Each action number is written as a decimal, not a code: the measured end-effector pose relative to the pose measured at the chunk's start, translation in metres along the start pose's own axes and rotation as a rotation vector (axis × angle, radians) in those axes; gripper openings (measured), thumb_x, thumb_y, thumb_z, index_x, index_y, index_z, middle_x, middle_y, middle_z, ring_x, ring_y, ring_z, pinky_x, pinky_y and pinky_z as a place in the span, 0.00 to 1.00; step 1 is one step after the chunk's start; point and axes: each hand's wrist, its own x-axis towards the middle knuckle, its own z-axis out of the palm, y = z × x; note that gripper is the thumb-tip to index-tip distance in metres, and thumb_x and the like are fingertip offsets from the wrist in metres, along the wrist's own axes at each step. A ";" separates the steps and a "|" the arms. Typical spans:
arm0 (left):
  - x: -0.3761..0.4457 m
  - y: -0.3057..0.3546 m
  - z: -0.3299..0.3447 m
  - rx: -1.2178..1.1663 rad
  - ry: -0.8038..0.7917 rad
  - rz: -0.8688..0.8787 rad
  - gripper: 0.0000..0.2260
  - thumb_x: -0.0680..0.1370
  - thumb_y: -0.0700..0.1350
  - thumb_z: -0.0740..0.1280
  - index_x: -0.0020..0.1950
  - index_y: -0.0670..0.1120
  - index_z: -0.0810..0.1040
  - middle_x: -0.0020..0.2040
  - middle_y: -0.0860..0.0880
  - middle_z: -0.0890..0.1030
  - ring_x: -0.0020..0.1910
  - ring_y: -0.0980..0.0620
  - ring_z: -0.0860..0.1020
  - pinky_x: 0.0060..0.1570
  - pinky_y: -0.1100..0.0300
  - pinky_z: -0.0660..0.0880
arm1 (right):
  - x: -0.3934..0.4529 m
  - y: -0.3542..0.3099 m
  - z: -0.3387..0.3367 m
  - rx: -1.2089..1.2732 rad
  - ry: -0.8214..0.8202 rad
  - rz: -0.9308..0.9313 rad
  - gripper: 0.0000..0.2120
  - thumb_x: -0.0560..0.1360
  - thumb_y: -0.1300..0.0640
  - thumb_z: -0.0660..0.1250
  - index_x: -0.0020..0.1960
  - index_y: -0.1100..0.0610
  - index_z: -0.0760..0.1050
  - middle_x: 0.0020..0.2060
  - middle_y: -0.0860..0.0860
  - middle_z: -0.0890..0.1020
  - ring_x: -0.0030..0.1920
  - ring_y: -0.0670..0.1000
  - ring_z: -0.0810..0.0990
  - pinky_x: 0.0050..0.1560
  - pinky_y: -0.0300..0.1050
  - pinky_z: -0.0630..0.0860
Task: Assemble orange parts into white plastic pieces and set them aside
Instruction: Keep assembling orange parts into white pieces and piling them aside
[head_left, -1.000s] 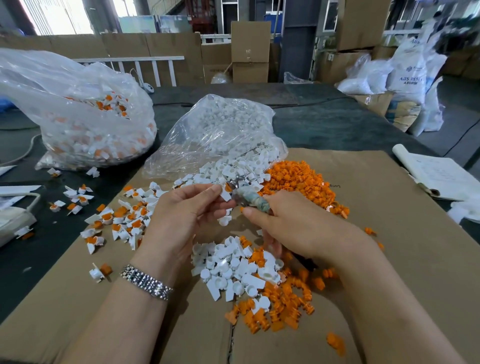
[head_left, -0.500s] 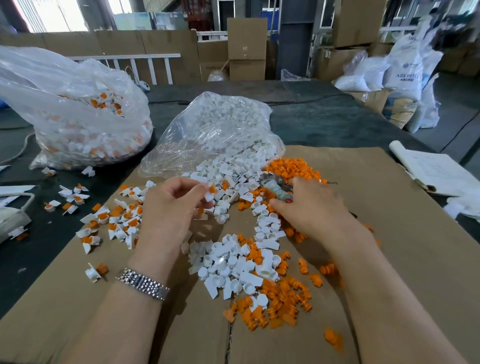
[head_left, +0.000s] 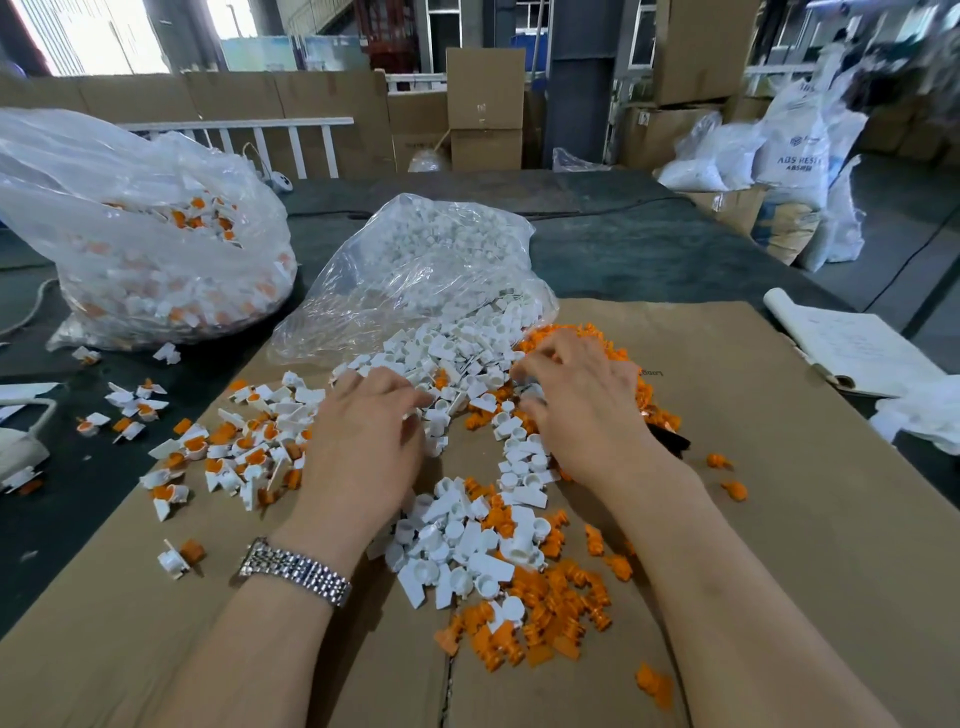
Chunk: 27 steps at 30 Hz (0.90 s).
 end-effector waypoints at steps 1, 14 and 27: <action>0.001 0.002 0.002 0.015 -0.022 0.022 0.12 0.81 0.45 0.68 0.63 0.50 0.83 0.58 0.52 0.80 0.56 0.50 0.71 0.60 0.54 0.69 | 0.000 -0.004 0.001 0.001 0.007 -0.058 0.12 0.81 0.48 0.62 0.63 0.45 0.75 0.62 0.45 0.71 0.65 0.50 0.65 0.59 0.52 0.59; -0.002 0.015 0.004 -0.021 -0.175 0.009 0.05 0.78 0.50 0.71 0.52 0.52 0.82 0.46 0.54 0.75 0.49 0.51 0.76 0.58 0.50 0.73 | 0.004 -0.028 0.018 -0.084 -0.049 -0.196 0.07 0.80 0.56 0.65 0.55 0.45 0.76 0.52 0.46 0.76 0.59 0.52 0.69 0.53 0.52 0.56; 0.001 0.013 -0.010 -0.764 -0.011 -0.379 0.03 0.78 0.46 0.74 0.51 0.54 0.85 0.42 0.55 0.87 0.40 0.62 0.84 0.36 0.73 0.75 | 0.001 -0.028 0.001 0.703 0.048 -0.056 0.06 0.79 0.51 0.69 0.51 0.53 0.81 0.42 0.49 0.83 0.41 0.47 0.80 0.47 0.47 0.79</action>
